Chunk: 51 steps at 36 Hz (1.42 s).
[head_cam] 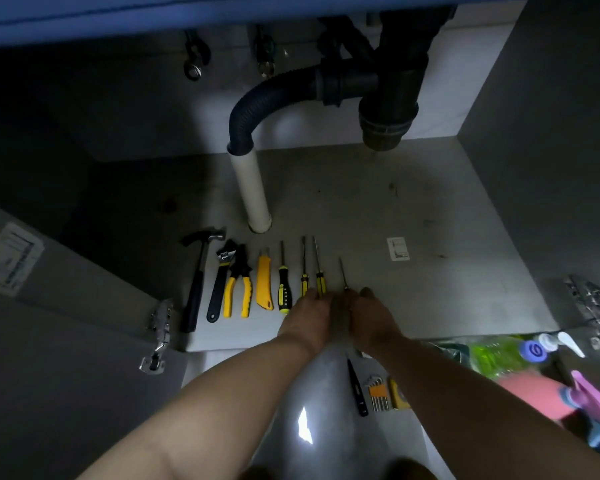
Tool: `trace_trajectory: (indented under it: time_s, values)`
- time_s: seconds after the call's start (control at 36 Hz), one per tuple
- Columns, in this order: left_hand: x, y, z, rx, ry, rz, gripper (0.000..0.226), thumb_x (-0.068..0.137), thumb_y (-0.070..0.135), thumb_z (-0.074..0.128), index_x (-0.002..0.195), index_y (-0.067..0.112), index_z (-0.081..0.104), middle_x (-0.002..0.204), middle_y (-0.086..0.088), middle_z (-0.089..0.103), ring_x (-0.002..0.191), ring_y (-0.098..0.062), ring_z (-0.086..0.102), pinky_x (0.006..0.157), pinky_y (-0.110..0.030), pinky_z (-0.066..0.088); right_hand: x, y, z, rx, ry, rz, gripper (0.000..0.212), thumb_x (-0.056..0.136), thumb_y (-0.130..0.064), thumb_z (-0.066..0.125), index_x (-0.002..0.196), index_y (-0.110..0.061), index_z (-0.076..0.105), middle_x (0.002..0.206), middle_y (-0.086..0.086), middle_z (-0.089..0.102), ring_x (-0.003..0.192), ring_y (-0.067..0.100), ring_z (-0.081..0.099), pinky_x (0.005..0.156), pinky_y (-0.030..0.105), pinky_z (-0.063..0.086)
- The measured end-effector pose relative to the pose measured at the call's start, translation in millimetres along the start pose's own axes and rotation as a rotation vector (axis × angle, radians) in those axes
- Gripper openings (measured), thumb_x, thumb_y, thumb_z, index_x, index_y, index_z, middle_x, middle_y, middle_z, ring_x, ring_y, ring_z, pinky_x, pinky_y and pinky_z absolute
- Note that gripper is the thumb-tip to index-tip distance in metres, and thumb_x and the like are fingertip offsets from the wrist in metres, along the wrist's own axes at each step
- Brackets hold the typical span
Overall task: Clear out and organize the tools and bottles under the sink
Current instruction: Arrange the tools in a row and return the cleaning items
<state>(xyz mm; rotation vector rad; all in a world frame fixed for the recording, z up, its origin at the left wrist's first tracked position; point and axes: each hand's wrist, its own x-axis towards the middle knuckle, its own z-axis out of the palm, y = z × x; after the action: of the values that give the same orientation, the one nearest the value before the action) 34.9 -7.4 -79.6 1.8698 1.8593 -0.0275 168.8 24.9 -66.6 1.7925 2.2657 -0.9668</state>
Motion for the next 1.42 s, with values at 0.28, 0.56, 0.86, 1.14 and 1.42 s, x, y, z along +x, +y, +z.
trace_trajectory:
  time_s: [0.28, 0.56, 0.86, 1.14, 1.42]
  values:
    - [-8.7, -1.2, 9.4, -0.035, 0.058, 0.027, 0.037, 0.099, 0.001, 0.050, 0.136, 0.004, 0.049, 0.138, -0.021, 0.045, 0.117, -0.038, 0.054, 0.099, -0.046, 0.049, -2.4, 2.2, 10.3, -0.003, 0.132, 0.003, 0.033, 0.099, -0.014, 0.050, 0.132, -0.010, 0.055, 0.134, 0.015, 0.043, 0.117, 0.032, 0.052, 0.102, 0.036, 0.046]
    - [-8.2, 4.1, 18.9, 0.083, 0.113, 0.074, 0.051, 0.095, 0.001, 0.054, 0.144, 0.010, 0.048, 0.154, -0.014, 0.034, 0.142, -0.029, 0.034, 0.117, -0.032, 0.032, 0.2, 8.2, 20.8, -0.105, 0.120, -0.133, 0.032, 0.097, -0.015, 0.054, 0.128, -0.012, 0.059, 0.136, 0.012, 0.052, 0.127, 0.030, 0.045, 0.107, 0.037, 0.037]
    - [-10.5, 8.1, 20.4, 0.136, 0.100, 0.056, 0.060, 0.090, -0.002, 0.058, 0.148, 0.007, 0.044, 0.161, -0.015, 0.027, 0.142, -0.031, 0.034, 0.115, -0.035, 0.033, 4.0, 13.9, 24.8, -0.214, 0.105, -0.174, 0.045, 0.103, -0.030, 0.046, 0.147, -0.022, 0.040, 0.151, 0.001, 0.039, 0.138, 0.021, 0.033, 0.113, 0.028, 0.031]
    - [-11.2, 7.3, 23.3, 0.129, 0.084, 0.071, 0.064, 0.093, 0.000, 0.058, 0.154, 0.005, 0.037, 0.167, -0.017, 0.012, 0.152, -0.030, 0.022, 0.124, -0.035, 0.023, 9.2, 14.2, 31.5, -0.221, 0.093, -0.198, 0.052, 0.101, -0.035, 0.049, 0.150, -0.022, 0.036, 0.156, 0.000, 0.033, 0.142, 0.020, 0.031, 0.115, 0.028, 0.027]
    - [-16.2, 9.6, 12.6, 0.152, 0.063, 0.050, 0.069, 0.089, -0.002, 0.059, 0.153, 0.008, 0.035, 0.163, -0.014, 0.021, 0.143, -0.031, 0.034, 0.114, -0.036, 0.035, -3.1, 9.2, 21.8, -0.126, 0.074, -0.117, 0.054, 0.098, -0.024, 0.054, 0.149, -0.017, 0.036, 0.150, 0.009, 0.035, 0.135, 0.027, 0.035, 0.108, 0.037, 0.042]
